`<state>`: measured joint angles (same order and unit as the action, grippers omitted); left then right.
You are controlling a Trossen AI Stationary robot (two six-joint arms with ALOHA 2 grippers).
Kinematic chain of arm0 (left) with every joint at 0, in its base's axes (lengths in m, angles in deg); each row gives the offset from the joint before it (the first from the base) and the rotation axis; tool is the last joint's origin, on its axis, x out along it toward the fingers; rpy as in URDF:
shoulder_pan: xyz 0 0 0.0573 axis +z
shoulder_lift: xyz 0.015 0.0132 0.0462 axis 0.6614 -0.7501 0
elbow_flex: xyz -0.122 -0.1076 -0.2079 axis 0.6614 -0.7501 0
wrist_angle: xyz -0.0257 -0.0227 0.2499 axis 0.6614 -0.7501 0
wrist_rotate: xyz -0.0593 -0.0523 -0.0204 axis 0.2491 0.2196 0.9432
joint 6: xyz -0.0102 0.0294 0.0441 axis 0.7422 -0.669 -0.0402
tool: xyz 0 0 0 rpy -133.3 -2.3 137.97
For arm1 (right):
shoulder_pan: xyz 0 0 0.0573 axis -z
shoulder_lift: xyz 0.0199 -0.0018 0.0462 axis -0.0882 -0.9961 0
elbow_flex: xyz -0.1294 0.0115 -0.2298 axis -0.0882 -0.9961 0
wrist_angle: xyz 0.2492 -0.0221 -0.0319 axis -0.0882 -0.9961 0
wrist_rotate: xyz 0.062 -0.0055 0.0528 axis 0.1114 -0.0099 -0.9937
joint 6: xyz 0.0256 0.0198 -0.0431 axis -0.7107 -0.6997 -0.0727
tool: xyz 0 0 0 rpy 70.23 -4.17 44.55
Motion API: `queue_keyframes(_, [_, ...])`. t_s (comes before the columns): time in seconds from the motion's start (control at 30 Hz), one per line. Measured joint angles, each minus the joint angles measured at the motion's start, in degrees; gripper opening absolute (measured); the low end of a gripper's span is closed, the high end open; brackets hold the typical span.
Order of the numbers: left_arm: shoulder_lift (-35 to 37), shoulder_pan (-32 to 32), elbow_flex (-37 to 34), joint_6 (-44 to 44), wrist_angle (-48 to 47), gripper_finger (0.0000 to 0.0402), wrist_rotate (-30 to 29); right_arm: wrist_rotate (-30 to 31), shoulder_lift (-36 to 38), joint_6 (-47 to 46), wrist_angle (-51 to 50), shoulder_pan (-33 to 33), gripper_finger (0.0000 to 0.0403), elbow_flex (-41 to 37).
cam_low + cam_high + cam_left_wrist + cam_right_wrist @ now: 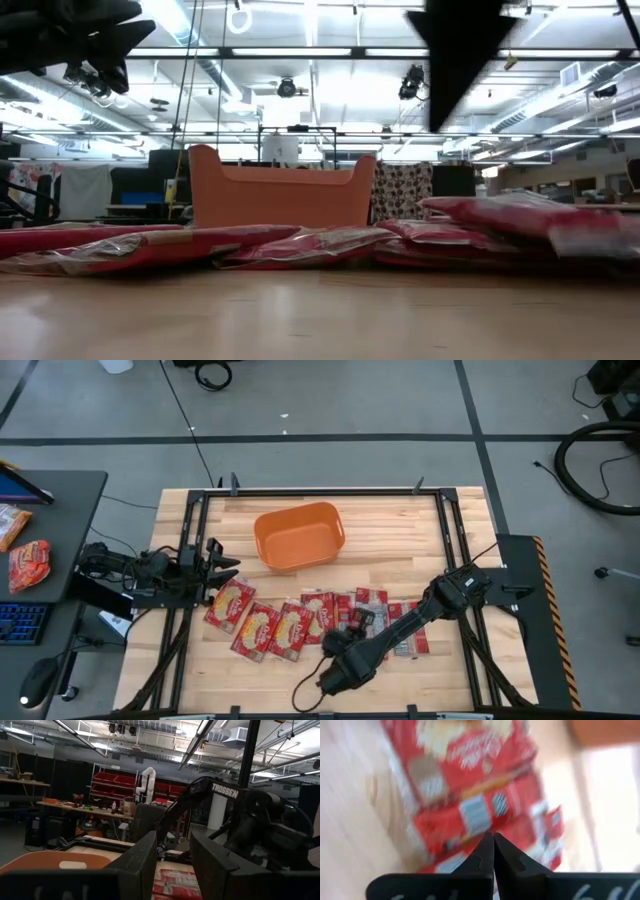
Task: Sort popcorn bags into baskets
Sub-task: Put the popcorn bag into the orange bin
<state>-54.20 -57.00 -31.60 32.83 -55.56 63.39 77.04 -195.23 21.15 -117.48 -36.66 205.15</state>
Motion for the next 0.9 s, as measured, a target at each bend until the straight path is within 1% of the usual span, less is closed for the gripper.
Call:
queue_keyframes(0.1, [0.0, 0.0, 0.0, 0.3, -0.3, 0.0123, 0.0, 2.9, 0.0, 2.9, 0.0, 1.6, 0.0002, 2.7])
queue_keyframes(0.17, [0.0, 0.0, 0.0, 0.4, -0.7, 0.0123, 0.0, 3.3, 0.0, 5.2, 0.0, 2.8, 0.0002, 4.8])
queue_keyframes(0.23, [0.0, 0.0, 0.0, 1.4, -1.5, 0.0123, 0.0, 1.3, 0.0, 6.8, 0.0, 4.1, 0.0005, 6.5])
queue_keyframes(0.3, [0.0, 0.0, 0.0, 1.5, -2.0, 0.0123, 0.0, -1.5, 0.0, 7.0, 0.1, 5.0, 0.0017, 7.0])
queue_keyframes(0.5, [0.0, 0.0, 0.0, 3.0, -3.5, 0.0123, 0.0, -7.2, 0.0, 6.5, 0.0, 5.4, 0.0086, 5.8])
queue_keyframes(0.57, [0.0, 0.0, 0.0, 3.0, -3.5, 0.0123, 0.0, -8.2, 0.0, 2.9, 0.0, 4.5, 0.0113, 5.6])
queue_keyframes(0.63, [0.0, 0.0, 0.0, 3.0, -3.7, 0.0123, 0.0, -9.4, 0.0, -3.0, 0.0, 3.8, 0.0141, 5.6])
queue_keyframes(0.73, [0.0, 0.0, 0.0, 3.1, -3.7, 0.0123, 0.0, -14.2, 0.0, -12.6, 0.2, 3.3, 0.0179, 4.4])
queue_keyframes(0.83, [0.0, 0.0, 0.0, 3.1, -3.7, 0.0123, 0.0, -18.2, 0.0, -22.5, 0.1, 2.7, 0.0213, 0.8])
queue_keyframes(0.9, [0.0, 0.0, 0.0, 3.1, -3.7, 0.0123, 0.0, -22.7, 0.0, -26.6, 0.0, 2.4, 0.0231, -2.3])
